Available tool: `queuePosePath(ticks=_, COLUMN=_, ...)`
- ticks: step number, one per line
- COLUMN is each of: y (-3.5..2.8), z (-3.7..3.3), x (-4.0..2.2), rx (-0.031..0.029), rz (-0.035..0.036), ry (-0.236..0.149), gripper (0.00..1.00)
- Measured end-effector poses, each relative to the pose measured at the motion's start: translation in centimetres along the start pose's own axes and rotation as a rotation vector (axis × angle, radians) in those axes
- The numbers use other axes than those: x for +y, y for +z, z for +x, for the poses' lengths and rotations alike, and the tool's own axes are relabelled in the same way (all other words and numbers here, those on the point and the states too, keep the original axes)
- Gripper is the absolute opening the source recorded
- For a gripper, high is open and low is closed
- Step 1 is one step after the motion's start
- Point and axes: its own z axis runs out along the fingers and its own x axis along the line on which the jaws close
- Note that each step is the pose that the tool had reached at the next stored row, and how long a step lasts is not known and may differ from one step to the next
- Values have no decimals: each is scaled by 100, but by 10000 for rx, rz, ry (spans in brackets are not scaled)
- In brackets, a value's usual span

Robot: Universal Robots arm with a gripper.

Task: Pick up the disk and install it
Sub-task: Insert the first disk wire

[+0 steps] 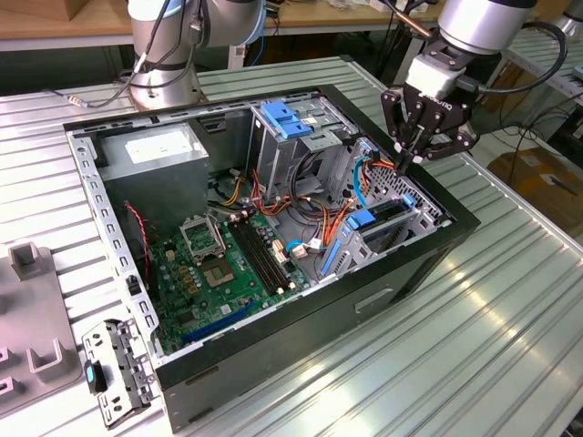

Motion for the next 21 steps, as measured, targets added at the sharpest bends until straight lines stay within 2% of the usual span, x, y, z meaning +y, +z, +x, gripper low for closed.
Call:
queuePosePath(ticks=6, y=0, z=0, x=1, rx=0, rz=0, ry=3, gripper=16)
queuePosePath(ticks=9, y=-3, z=-17, x=62, rx=2, rz=-2, ry=43, gripper=16)
queuePosePath(ticks=11, y=-3, z=-19, x=70, rx=4, rz=-3, ry=109, gripper=16)
queuePosePath(ticks=18, y=3, z=-20, x=71, rx=35, rz=-31, ry=1048, gripper=16)
queuePosePath(ticks=21, y=3, z=-24, x=88, rx=38, rz=-35, ry=1188, gripper=16)
